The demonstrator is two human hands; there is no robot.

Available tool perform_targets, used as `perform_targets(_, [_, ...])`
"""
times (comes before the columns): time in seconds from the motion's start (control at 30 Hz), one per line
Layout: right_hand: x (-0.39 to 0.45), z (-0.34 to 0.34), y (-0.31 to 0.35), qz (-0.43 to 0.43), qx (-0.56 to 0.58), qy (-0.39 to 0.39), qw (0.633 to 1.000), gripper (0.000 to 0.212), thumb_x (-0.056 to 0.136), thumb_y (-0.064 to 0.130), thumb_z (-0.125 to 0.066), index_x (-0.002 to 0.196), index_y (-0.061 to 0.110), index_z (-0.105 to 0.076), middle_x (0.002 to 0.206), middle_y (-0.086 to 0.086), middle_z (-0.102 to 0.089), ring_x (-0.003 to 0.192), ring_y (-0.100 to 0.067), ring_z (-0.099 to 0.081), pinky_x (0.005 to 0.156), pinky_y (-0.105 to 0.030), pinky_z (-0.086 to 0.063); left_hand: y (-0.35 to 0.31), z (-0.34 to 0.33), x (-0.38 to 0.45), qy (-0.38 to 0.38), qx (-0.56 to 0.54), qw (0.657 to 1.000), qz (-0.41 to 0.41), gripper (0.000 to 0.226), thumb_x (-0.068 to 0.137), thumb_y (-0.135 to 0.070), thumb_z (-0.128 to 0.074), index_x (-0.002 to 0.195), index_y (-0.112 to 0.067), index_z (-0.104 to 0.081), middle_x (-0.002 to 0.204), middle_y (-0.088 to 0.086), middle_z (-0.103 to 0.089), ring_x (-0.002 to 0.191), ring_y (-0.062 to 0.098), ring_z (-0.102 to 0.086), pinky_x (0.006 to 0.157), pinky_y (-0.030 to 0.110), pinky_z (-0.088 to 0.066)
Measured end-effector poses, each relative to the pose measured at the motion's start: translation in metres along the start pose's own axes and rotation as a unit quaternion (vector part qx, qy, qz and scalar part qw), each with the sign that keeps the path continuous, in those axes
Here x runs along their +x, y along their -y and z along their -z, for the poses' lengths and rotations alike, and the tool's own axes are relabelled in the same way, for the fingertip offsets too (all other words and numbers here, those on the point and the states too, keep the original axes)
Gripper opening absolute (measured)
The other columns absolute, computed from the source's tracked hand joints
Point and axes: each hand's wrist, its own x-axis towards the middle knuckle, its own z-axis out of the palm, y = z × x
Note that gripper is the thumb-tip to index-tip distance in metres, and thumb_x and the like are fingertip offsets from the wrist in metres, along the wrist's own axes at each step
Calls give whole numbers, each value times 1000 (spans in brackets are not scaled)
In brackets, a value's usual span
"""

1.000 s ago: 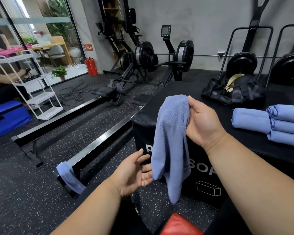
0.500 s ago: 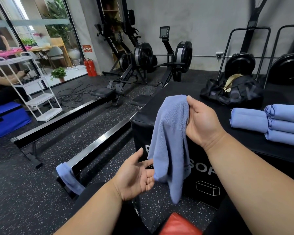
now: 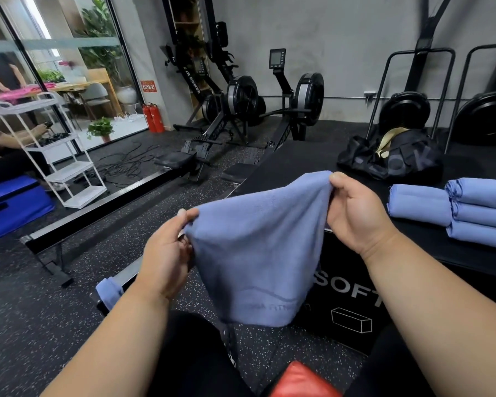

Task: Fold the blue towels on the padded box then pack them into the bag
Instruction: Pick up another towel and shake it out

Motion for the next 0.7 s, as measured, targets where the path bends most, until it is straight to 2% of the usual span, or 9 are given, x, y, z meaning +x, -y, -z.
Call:
perform_targets(0.07, [0, 6, -6, -16, 4, -12, 1000, 21, 96, 15, -51, 107, 1, -60, 115, -28, -61, 116, -40, -63, 105, -48, -51, -5, 0, -1, -17, 66, 997, -33, 20, 99, -25, -66, 112, -18, -80, 106, 7, -64, 93, 22, -52, 76, 33, -45])
perform_targets(0.13, [-2, 9, -12, -26, 18, -10, 999, 6, 90, 12, -51, 86, 9, -55, 94, -18, -58, 101, -36, -61, 93, -43, -56, -5, -2, -2, -22, 105, 991, -74, 18, 102, -19, -64, 108, -20, -82, 101, -4, -73, 90, 13, -59, 79, 27, -47])
perform_targets(0.2, [-1, 14, -13, -13, 41, -13, 999, 5, 86, 13, -55, 84, 13, -51, 90, -13, -54, 98, -32, -58, 93, -42, -55, -7, -8, -5, -29, 94, 990, -98, 21, 104, -20, -63, 101, -21, -84, 101, -6, -77, 90, 7, -59, 82, 25, -45])
perform_targets(0.27, [0, 18, -11, -15, 43, -20, 999, 10, 86, 17, -60, 91, 9, -59, 97, -16, -58, 100, -33, -62, 102, -46, -51, -9, -11, -6, -32, 92, 989, -108, 23, 106, -23, -61, 99, -19, -83, 98, -5, -75, 91, 9, -58, 82, 25, -45])
perform_targets(0.37, [-3, 21, -17, -52, -116, -66, 990, 11, 93, 21, -69, 93, 11, -66, 93, -14, -66, 92, -29, -65, 88, -43, -50, -8, -12, -5, -30, 96, 989, -104, 23, 108, -24, -57, 109, -15, -78, 112, -2, -77, 108, 11, -67, 92, 24, -54])
perform_targets(0.43, [-6, 25, -19, 3, -238, -107, 965, 16, 100, 19, -65, 93, 9, -75, 95, -7, -77, 94, -24, -71, 82, -37, -53, -9, -14, -7, -22, 78, 990, -115, 22, 107, -22, -57, 110, -14, -77, 115, 1, -77, 111, 11, -69, 95, 25, -54])
perform_targets(0.53, [-9, 25, -12, 71, -273, -106, 953, 21, 102, 17, -61, 98, 11, -80, 101, -8, -81, 97, -20, -75, 88, -38, -56, -7, -17, -6, -36, 39, 991, -124, 18, 105, -18, -60, 102, -15, -77, 90, -5, -75, 83, 3, -67, 74, 15, -55])
perform_targets(0.6, [-13, 24, -7, 51, -260, -69, 962, 23, 104, 18, -59, 96, 10, -80, 103, -13, -80, 94, -21, -74, 89, -41, -54, -1, -17, -6, -58, 11, 994, -89, 17, 104, -20, -60, 103, -16, -76, 83, -6, -73, 72, 3, -63, 64, 16, -52])
perform_targets(0.7, [-17, 23, -8, 32, -252, -21, 967, 26, 105, 20, -58, 108, 3, -77, 114, -24, -75, 104, -33, -72, 96, -48, -53, 15, -13, -3, -58, -12, 996, 71, 23, 104, -33, -59, 107, -17, -75, 94, -2, -72, 73, 9, -59, 63, 24, -44])
